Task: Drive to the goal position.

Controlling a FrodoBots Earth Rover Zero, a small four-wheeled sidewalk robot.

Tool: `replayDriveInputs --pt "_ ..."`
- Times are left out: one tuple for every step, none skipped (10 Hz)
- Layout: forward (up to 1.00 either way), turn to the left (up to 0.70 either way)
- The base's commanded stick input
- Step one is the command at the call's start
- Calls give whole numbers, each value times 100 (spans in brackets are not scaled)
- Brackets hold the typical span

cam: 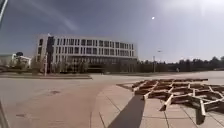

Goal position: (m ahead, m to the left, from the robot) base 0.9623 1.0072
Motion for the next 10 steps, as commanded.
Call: replayDriveInputs --pt "5 0" --pt "5 0" --pt "5 0" --pt "5 0" --pt "5 0" --pt "5 0" --pt "5 0" --pt "5 0" --pt "5 0" --pt "5 0"
